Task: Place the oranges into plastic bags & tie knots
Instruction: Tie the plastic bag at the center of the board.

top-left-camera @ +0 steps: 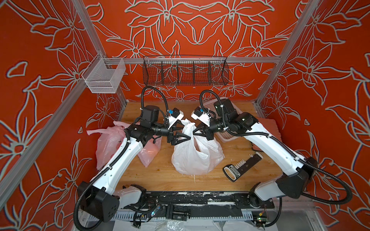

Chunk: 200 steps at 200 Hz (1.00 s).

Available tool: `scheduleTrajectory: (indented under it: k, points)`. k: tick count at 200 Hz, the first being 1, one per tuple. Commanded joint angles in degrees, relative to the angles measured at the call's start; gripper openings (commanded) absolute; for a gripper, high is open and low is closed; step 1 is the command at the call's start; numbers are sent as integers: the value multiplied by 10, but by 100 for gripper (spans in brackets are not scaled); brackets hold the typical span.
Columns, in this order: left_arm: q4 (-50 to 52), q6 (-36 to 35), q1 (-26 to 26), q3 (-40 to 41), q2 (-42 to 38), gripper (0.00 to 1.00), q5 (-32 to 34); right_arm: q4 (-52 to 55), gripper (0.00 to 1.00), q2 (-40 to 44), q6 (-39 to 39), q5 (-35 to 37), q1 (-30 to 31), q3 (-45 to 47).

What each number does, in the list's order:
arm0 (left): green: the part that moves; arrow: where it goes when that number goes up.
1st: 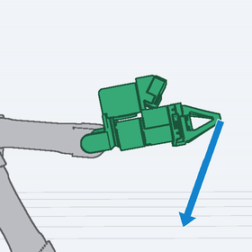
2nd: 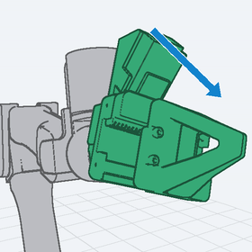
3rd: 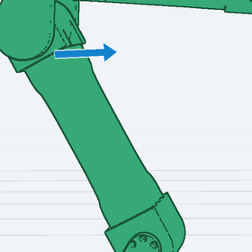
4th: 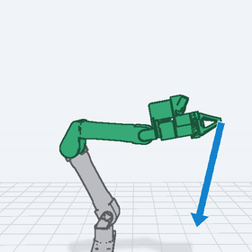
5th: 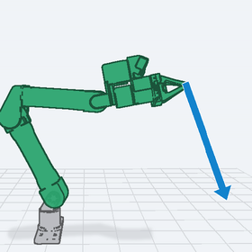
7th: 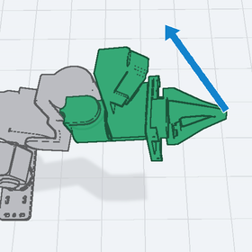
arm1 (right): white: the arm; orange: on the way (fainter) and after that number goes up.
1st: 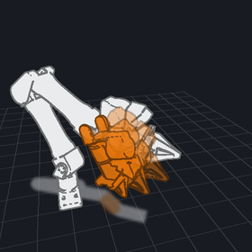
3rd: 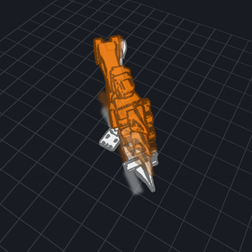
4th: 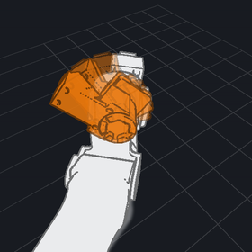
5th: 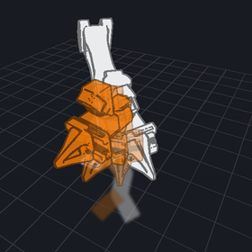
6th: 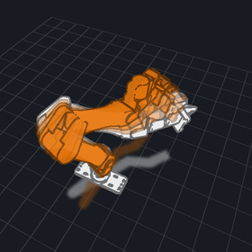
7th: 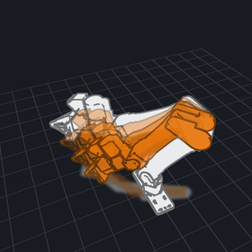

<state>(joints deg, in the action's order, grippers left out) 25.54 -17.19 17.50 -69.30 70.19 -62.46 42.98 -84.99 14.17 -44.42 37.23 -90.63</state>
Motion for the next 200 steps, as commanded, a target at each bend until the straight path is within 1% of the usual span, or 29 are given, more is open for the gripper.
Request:
scheduleTrajectory:
  k: [1,41,70,87,102,115,131,150,168,182,193,200]
  points:
    - [-47,26,9,-1,-10,86,-18,34,0,9,46,-23,3,-24]
    - [-92,56,10,7,-5,87,-20,57,0,11,62,-30,4,-30]
    - [-146,93,13,16,-7,87,-27,62,0,12,63,-29,4,-27]
    - [-162,101,18,22,-6,87,-31,62,0,15,61,-27,4,-25]
    - [-168,105,24,25,-4,83,-33,61,0,15,59,-24,4,-25]
    - [-170,105,29,25,-3,75,-35,59,0,14,55,-19,4,-26]
    - [-178,111,34,25,-1,58,-37,57,0,12,48,-5,4,-28]
    - [-189,121,37,25,1,30,-39,50,0,17,37,14,4,-26]
    - [-192,124,41,23,3,0,-39,40,0,28,24,35,4,-20]
    - [-187,121,42,22,3,0,-38,27,16,43,9,63,4,-13]
    - [-181,114,42,22,3,0,-38,19,38,58,0,92,4,-7]
    - [-174,109,42,22,3,0,-37,14,49,69,-6,123,3,-3]
